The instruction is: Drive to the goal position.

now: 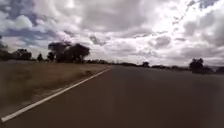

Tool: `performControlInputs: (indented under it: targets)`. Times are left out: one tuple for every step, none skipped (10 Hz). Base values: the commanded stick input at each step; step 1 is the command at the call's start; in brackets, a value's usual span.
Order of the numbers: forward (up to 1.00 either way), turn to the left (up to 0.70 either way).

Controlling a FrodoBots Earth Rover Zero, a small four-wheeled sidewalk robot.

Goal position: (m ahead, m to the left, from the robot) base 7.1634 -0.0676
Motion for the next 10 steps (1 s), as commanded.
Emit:
performControlInputs:
  targets:
    - [0.7,0.0]
    - [0.7,0.0]
    - [0.7,0.0]
    - [0.7,0.0]
    - [0.7,0.0]
    - [0.7,0.0]
    - [0.7,0.0]
    - [0.7,0.0]
    - [0.7,-0.05]
    - [0.7,-0.17]
